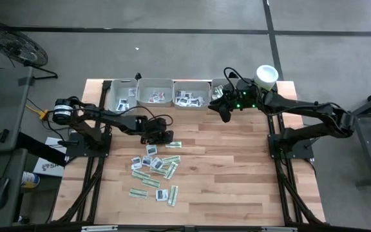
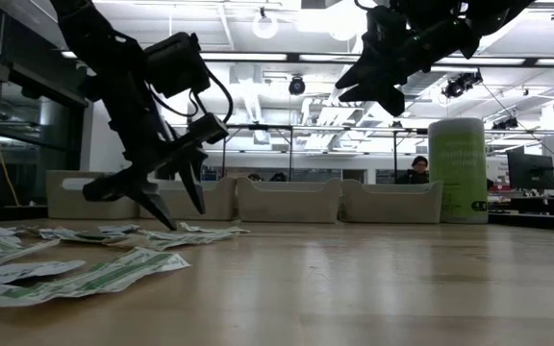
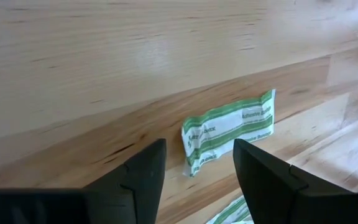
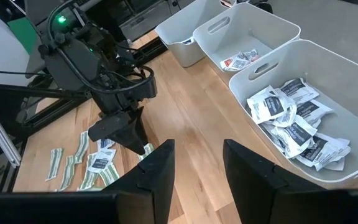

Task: Pick & Place First Aid Supplies
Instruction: Put the green bandage into the right gray bin

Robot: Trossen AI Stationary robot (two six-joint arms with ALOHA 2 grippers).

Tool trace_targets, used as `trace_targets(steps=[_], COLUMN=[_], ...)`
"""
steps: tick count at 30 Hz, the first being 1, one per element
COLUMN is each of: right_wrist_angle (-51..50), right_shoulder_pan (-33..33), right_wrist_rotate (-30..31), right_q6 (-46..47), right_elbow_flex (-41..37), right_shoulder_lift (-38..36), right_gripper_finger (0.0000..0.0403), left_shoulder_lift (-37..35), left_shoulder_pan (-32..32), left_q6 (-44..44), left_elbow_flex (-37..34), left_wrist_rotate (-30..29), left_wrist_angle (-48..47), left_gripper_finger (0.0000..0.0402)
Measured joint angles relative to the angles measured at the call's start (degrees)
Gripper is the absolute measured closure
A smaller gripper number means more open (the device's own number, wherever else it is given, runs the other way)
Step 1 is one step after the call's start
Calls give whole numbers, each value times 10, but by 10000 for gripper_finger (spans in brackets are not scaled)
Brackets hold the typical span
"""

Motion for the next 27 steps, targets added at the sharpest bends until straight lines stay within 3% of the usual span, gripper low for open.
trace_targets(steps=[18,22,27], right_wrist_angle=[-9,-18,-31], right_shoulder_pan=[0,0,0], right_wrist_rotate=[0,0,0], right_q6=[0,0,-2], right_elbow_flex=[0,0,0], right_shoulder_lift=[0,0,0], right_gripper_finger=[272,272,272], left_shoulder_lift=[43,44,44], left_shoulder_pan=[0,0,0], left_q6=[7,16,23], left_elbow_flex=[2,2,1], left_wrist_rotate=[18,18,18], left_wrist_angle=[34,27,16], left_gripper_finger=[216,249,326])
